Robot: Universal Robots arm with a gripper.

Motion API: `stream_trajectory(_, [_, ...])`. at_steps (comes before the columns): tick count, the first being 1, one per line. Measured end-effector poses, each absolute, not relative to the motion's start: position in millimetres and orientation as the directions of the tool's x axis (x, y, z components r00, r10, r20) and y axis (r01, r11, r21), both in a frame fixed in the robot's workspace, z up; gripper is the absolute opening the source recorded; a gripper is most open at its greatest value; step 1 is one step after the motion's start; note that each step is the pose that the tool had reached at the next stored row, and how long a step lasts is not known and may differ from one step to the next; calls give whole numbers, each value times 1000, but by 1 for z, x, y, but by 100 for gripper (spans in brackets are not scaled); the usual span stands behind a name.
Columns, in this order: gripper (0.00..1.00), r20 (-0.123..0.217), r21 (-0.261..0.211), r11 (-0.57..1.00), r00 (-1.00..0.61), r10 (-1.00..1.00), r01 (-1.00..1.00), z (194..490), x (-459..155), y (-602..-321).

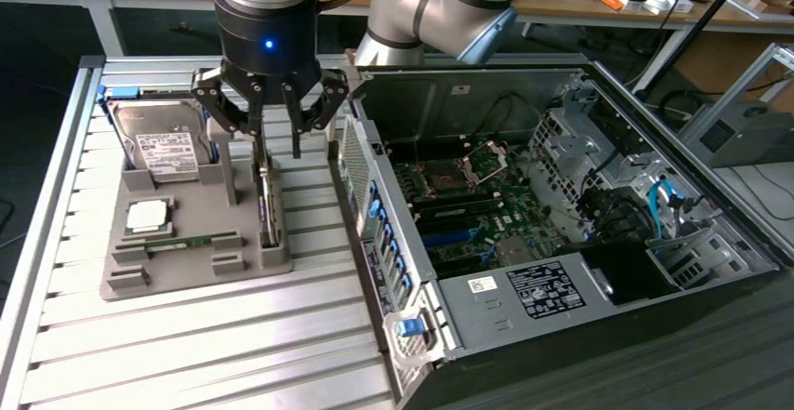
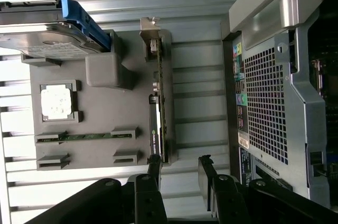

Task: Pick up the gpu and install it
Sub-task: 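Pick up the gpu and move the gpu toward the slot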

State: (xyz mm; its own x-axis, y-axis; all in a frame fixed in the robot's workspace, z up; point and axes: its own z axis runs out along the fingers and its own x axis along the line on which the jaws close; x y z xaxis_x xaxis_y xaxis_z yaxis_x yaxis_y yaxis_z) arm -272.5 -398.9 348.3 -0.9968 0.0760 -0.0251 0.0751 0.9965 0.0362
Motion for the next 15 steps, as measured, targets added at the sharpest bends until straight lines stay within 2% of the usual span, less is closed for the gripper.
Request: stream_trajectory(15, [42,-25,36,997,-997,76,75,345,-272,-399])
